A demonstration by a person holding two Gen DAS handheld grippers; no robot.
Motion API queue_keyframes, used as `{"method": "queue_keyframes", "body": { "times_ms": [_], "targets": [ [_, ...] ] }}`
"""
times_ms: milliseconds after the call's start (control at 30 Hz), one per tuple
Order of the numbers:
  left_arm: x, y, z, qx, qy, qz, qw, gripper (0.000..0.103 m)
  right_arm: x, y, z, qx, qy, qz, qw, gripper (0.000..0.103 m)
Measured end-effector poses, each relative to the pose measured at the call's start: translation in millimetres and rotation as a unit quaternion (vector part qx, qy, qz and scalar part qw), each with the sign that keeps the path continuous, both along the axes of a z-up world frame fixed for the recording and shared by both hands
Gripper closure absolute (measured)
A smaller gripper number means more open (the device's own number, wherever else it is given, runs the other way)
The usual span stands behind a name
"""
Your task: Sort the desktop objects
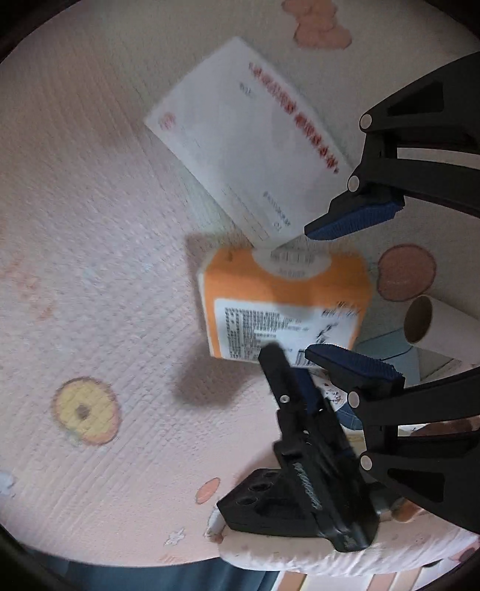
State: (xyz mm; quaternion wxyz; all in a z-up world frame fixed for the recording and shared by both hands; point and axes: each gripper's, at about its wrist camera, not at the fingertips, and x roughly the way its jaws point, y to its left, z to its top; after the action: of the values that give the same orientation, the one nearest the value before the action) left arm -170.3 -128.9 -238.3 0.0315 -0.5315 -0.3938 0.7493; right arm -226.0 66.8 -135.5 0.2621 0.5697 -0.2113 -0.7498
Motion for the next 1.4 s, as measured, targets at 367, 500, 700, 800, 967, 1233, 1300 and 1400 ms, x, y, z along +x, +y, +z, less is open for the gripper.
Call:
{"method": "queue_keyframes", "body": {
  "times_ms": [367, 500, 700, 800, 967, 1233, 1300, 1400],
  "targets": [
    [16.6, 22.5, -4.5, 0.023, -0.011, -0.016, 0.9996, 0.063, 5.2, 11.5, -0.2, 0.016, 0.003, 0.017, 1.000, 0.062],
    [31.9, 42.6, -9.1, 0.052, -0.023, -0.023, 0.9981, 0.063, 24.6, 23.1, 6.3, 0.038, 0.002, 0.023, 0.999, 0.062],
    [47.0, 77.4, -7.0, 0.035, -0.029, -0.080, 0.9958, 0.063, 53.9, 57.5, 11.6, 0.068, -0.005, 0.016, 0.998, 0.062],
    [51.2, 101.9, 1.3, -0.001, -0.023, -0.103, 0.9944, 0.063, 66.5, 68.0, 12.3, 0.072, -0.011, 0.011, 0.997, 0.062],
    [78.8, 120.3, 1.0, -0.018, -0.028, -0.122, 0.9919, 0.063, 88.4, 80.0, 11.1, 0.093, -0.009, 0.019, 0.995, 0.062],
    [127.6, 130.7, -3.0, -0.009, -0.046, -0.118, 0.9919, 0.063, 125.0, 84.5, 9.3, 0.099, -0.014, 0.053, 0.994, 0.062],
    [137.8, 129.3, -4.7, -0.001, -0.050, -0.111, 0.9926, 0.063, 131.7, 84.2, 9.1, 0.097, -0.012, 0.063, 0.993, 0.061],
    [145.9, 127.9, -5.9, 0.013, -0.056, -0.098, 0.9935, 0.063, 137.8, 82.0, 9.8, 0.096, -0.015, 0.076, 0.992, 0.061]
  ]
}}
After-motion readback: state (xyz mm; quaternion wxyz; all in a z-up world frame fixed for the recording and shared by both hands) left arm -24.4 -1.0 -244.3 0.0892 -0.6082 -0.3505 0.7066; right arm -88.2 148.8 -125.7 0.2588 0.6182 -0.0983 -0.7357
